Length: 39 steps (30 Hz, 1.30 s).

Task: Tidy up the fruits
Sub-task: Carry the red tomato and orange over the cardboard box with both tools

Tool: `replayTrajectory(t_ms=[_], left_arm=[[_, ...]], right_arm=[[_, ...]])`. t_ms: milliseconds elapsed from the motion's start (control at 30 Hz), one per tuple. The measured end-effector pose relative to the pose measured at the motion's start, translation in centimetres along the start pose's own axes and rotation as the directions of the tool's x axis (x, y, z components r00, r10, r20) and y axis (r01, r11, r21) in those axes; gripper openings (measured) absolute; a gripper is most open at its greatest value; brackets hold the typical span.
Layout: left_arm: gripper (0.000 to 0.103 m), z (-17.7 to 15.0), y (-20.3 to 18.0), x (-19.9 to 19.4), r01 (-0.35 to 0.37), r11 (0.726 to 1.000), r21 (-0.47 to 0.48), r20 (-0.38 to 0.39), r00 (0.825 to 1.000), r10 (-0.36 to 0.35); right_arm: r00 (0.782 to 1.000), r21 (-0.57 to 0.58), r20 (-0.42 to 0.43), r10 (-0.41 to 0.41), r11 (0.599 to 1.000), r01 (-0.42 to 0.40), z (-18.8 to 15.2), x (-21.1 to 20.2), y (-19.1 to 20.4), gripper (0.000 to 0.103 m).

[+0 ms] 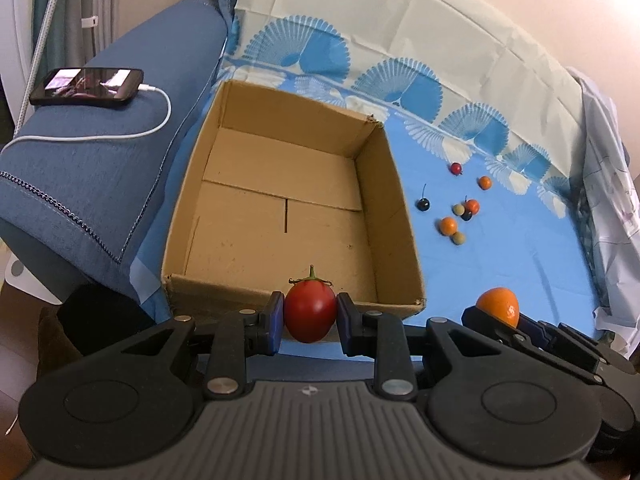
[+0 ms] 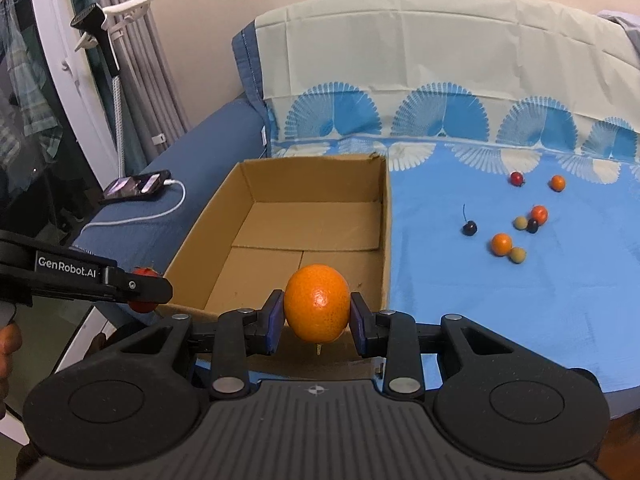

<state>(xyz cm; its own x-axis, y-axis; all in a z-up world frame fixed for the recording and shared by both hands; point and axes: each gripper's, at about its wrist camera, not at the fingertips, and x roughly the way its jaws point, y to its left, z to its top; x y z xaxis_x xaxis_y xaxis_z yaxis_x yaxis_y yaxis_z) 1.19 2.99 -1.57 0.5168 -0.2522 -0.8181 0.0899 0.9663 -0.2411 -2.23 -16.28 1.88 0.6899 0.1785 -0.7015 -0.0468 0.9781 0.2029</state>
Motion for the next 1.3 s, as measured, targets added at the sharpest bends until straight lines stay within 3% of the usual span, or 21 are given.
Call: replayTrajectory(t_ms=[800,1300], left_arm=[[0.03,3.0,0.7,3.5,-0.023,1.0,0.013,-0.005,1.0,0.024],[0.03,5.1,1.1,10.3,-0.088,0.995,0.055,-0.065,0.994,0.091]], right_arm=[[0.999,-0.004,-0.037,-0.02,1.0,0.019,1.3,3.5,-0.2,0.035],[0.991,-0.034,-0.13,-0.026,0.999,0.022,2.3,10.8,0.4,0.035]])
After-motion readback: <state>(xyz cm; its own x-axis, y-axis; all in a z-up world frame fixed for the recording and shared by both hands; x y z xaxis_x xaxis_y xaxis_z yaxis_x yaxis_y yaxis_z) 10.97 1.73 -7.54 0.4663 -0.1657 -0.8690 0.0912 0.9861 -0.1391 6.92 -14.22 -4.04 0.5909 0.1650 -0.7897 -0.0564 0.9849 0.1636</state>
